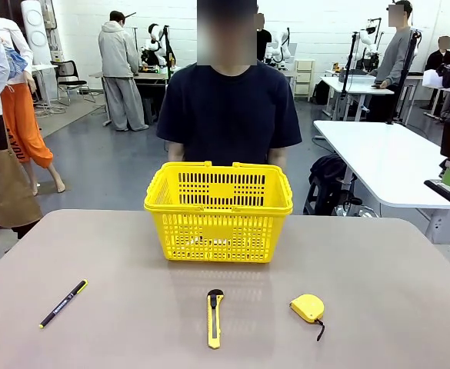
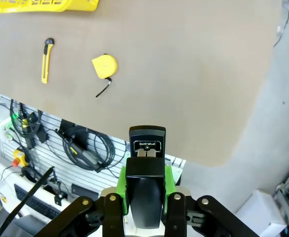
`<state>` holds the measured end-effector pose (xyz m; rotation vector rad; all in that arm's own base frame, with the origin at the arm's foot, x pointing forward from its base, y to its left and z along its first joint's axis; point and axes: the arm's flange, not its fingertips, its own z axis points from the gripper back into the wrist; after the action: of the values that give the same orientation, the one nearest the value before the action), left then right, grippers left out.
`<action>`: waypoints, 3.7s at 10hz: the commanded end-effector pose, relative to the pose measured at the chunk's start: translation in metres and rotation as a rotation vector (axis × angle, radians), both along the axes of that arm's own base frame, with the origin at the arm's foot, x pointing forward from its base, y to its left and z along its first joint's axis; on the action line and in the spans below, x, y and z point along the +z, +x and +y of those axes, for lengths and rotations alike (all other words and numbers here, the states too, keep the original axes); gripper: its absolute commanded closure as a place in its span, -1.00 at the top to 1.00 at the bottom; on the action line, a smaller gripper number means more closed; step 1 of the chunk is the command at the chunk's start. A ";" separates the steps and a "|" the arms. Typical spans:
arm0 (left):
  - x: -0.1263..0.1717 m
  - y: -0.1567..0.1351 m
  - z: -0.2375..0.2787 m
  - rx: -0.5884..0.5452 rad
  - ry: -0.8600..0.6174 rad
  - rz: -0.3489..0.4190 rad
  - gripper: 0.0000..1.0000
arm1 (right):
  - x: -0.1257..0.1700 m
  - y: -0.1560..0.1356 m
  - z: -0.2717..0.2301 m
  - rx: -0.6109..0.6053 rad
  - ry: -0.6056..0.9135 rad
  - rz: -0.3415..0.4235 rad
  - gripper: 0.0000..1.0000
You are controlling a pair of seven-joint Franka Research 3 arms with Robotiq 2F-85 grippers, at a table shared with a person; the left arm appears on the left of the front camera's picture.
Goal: Place the items the person wants into the basket.
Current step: Pick up the item the person points to and place it in the Market Basket.
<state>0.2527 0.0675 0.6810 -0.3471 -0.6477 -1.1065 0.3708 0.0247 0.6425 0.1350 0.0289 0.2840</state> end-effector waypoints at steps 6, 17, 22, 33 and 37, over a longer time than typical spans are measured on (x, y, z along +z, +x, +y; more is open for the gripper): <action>0.000 -0.001 -0.001 -0.006 -0.005 -0.003 1.00 | 0.024 0.025 0.037 0.109 -0.104 -0.050 -0.37; 0.000 -0.001 -0.001 -0.006 -0.005 -0.003 1.00 | 0.013 0.197 0.328 1.126 -0.138 -0.243 -0.37; 0.000 -0.001 -0.001 -0.006 -0.005 -0.003 1.00 | -0.011 0.206 0.352 1.240 0.017 -0.150 -0.37; 0.000 -0.001 -0.001 -0.006 -0.005 -0.003 1.00 | -0.073 0.217 0.336 1.324 0.035 -0.202 -0.37; 0.000 -0.001 -0.001 -0.006 -0.005 -0.003 1.00 | -0.100 0.253 0.357 1.463 0.089 -0.141 -0.37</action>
<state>0.2524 0.0672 0.6810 -0.3459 -0.6470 -1.1063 0.6088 0.3716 0.5303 0.1307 -0.0485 1.7047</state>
